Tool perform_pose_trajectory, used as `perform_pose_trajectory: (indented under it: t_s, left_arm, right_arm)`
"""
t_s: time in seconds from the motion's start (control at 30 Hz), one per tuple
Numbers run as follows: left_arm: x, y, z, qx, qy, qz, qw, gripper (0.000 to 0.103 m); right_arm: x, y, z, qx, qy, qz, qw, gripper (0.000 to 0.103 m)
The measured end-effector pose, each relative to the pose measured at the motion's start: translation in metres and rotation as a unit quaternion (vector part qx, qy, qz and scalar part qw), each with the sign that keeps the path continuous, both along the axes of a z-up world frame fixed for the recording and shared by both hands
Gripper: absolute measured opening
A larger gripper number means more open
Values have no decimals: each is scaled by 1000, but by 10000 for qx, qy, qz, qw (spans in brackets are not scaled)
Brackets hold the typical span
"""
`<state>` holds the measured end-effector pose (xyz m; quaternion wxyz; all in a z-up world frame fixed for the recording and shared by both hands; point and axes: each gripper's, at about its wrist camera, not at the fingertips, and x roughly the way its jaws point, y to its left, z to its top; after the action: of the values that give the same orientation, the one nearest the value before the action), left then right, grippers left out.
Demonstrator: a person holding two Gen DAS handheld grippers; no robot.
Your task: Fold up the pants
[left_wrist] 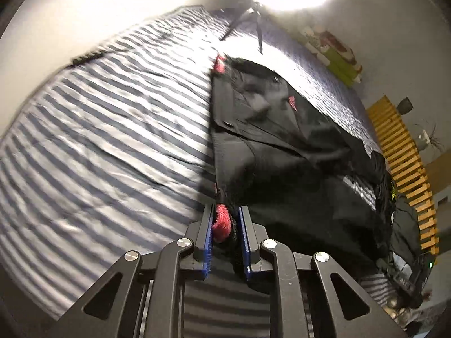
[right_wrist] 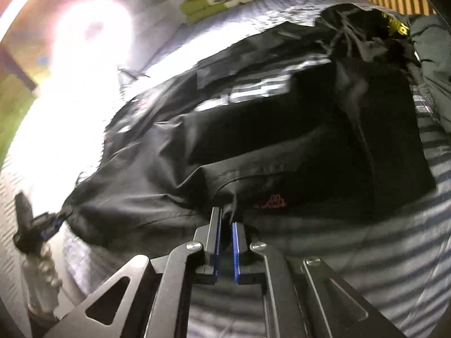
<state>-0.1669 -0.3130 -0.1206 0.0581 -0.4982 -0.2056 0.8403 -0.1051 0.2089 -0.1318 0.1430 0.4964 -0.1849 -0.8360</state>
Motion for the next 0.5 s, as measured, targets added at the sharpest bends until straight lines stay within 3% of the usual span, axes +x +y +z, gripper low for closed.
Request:
perform_pose_trajectory:
  t_s: [0.07, 0.13, 0.2, 0.27, 0.37, 0.5]
  left_arm:
    - [3, -12, -2, -234, -194, -70, 9995, 17]
    - [4, -16, -11, -471, -573, -193, 9971, 17]
    - [9, -22, -15, -803, -780, -174, 9936, 25]
    - [15, -29, -10, -914, -731, -27, 9931, 39]
    - [24, -20, 7, -850, -486, -86, 9952, 39]
    - [15, 53, 23, -768, -109, -811, 9937, 39]
  right_arm:
    - [16, -10, 3, -71, -62, 134, 9999, 7]
    - [28, -21, -4, 100, -257, 397, 9988, 14]
    - [38, -24, -17, 260, -588, 854, 9943, 22]
    - [53, -10, -20, 347, -682, 1031, 9917, 22]
    - [65, 37, -3, 371, -420, 671, 9962, 22]
    - [36, 118, 18, 393, -93, -438, 9982, 42]
